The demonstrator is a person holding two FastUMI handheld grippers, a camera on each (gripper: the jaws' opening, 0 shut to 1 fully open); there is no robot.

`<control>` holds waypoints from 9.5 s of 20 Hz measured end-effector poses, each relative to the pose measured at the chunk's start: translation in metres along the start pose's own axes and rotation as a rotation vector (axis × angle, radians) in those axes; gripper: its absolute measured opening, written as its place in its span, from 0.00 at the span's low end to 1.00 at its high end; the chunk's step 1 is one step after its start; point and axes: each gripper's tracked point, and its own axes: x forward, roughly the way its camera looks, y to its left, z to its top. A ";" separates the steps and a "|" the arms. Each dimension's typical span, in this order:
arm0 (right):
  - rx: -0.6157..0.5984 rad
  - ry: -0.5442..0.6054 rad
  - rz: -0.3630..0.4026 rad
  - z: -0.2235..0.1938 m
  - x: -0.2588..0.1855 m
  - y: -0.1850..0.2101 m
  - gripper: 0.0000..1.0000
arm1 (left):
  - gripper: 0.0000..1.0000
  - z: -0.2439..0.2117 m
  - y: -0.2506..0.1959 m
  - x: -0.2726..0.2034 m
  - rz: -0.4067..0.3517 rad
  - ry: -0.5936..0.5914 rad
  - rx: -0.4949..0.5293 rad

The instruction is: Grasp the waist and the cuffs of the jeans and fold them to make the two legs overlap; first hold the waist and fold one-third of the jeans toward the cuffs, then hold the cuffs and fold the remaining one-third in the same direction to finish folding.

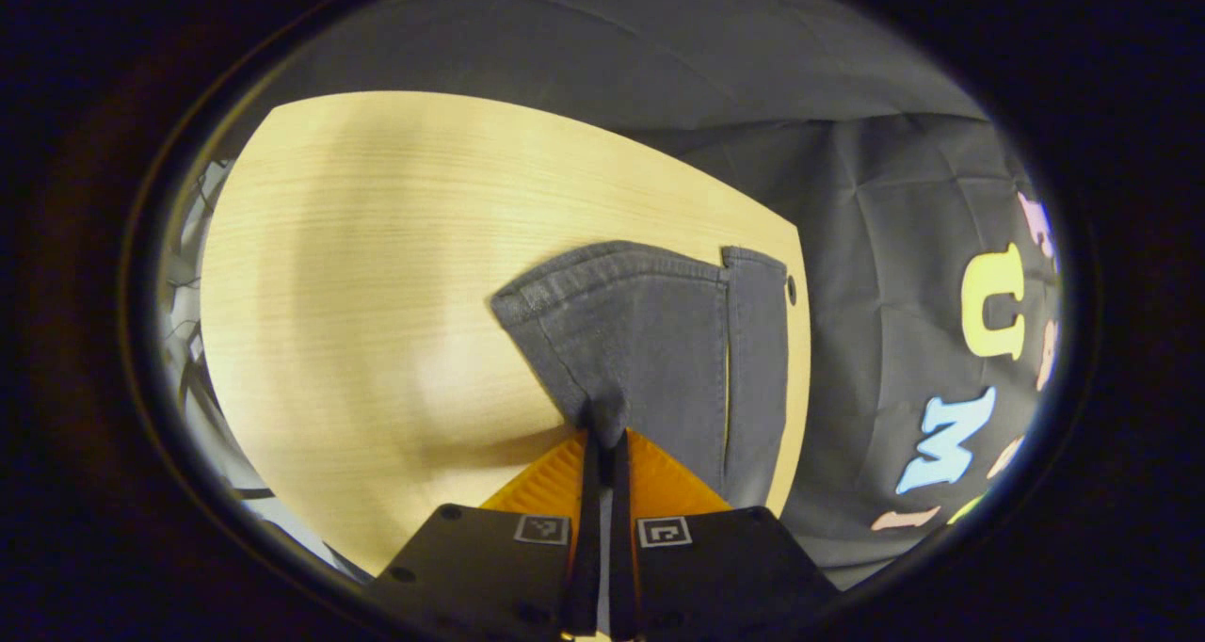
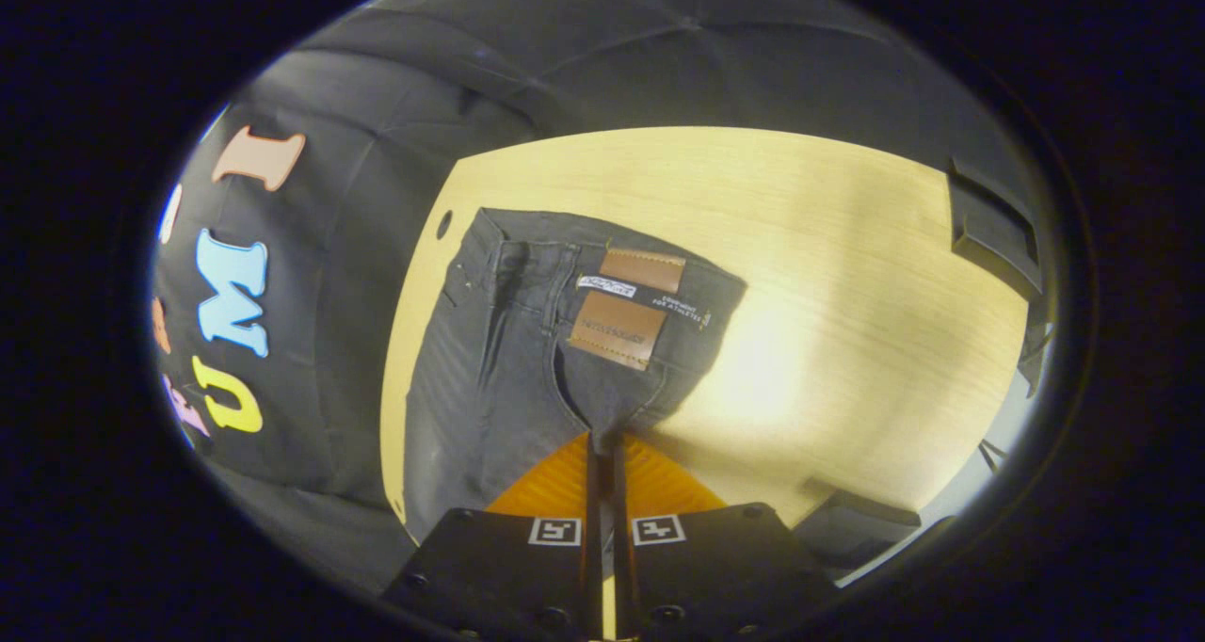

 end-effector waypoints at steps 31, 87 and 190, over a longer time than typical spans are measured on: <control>-0.102 0.256 0.186 0.124 0.073 0.234 0.04 | 0.12 0.022 -0.279 0.097 -0.122 0.109 -0.146; -0.126 -0.356 -0.184 0.144 0.135 0.111 0.44 | 0.98 -0.070 -0.314 0.056 -0.160 -0.352 0.991; -1.169 -0.793 0.008 -0.066 -0.048 0.319 0.95 | 0.12 -0.043 -0.226 0.175 -0.293 -0.002 0.195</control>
